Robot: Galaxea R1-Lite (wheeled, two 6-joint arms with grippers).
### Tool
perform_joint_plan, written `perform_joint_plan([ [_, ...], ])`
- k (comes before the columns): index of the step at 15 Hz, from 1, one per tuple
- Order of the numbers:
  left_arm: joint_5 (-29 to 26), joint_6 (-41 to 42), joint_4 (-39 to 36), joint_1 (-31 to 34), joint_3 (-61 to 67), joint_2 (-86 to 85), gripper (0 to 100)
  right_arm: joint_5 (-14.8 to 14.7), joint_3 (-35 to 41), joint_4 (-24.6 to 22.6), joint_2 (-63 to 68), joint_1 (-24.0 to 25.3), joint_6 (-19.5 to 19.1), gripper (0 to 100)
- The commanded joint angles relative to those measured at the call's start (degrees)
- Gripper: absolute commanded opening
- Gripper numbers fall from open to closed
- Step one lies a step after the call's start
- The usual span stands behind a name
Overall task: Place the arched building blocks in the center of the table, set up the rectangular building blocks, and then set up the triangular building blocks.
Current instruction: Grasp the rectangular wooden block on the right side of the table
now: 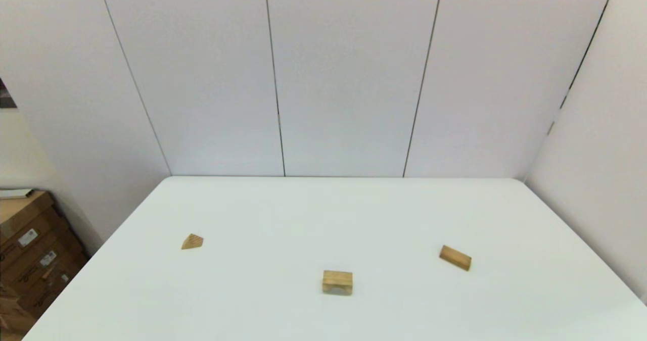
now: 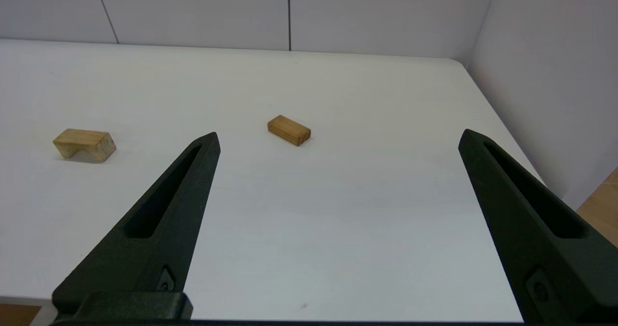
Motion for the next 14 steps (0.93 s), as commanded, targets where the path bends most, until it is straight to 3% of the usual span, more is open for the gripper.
perform_joint_plan([
  [1,0.2,-2.1,0.1,0.0,0.2,0.1,100,0.0,0.1,0.0,0.0,0.0,0.0,100],
  [5,0.9,-6.7,-0.1,0.0,0.2,0.1,100,0.0,0.1,0.0,0.0,0.0,0.0,100],
  [14,1.5,-7.1,-0.1,0.0,0.2,0.1,100,0.0,0.1,0.0,0.0,0.0,0.0,100],
])
